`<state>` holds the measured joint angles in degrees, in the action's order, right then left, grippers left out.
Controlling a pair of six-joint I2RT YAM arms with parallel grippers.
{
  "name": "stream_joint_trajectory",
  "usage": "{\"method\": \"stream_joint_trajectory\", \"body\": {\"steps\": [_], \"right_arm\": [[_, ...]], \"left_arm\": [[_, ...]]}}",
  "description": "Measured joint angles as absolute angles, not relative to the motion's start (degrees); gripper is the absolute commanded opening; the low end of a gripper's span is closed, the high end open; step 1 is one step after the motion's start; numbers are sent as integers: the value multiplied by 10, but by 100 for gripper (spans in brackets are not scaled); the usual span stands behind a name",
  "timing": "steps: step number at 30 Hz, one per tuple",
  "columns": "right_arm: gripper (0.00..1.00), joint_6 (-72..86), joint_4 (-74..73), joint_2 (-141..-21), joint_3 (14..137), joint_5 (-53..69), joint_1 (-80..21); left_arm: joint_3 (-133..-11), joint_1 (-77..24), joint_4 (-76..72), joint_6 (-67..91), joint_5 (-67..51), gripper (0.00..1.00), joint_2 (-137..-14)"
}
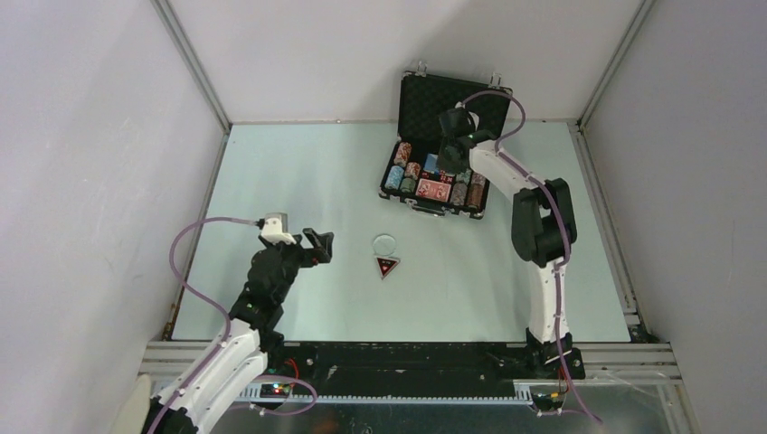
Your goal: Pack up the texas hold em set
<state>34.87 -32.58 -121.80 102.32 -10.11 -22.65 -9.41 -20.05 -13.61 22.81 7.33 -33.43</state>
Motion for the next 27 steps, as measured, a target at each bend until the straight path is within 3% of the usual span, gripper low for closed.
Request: {"method": "stream_joint_trajectory", "body": {"steps": [10, 27], "right_arm": [[4, 308, -310, -1290, 1068, -49, -207], [12, 309, -317, -1322, 1097, -69, -215]], "left_arm": [[-90, -201, -216, 224, 7, 100, -378], [-90, -201, -236, 223, -28, 100, -388]]}}
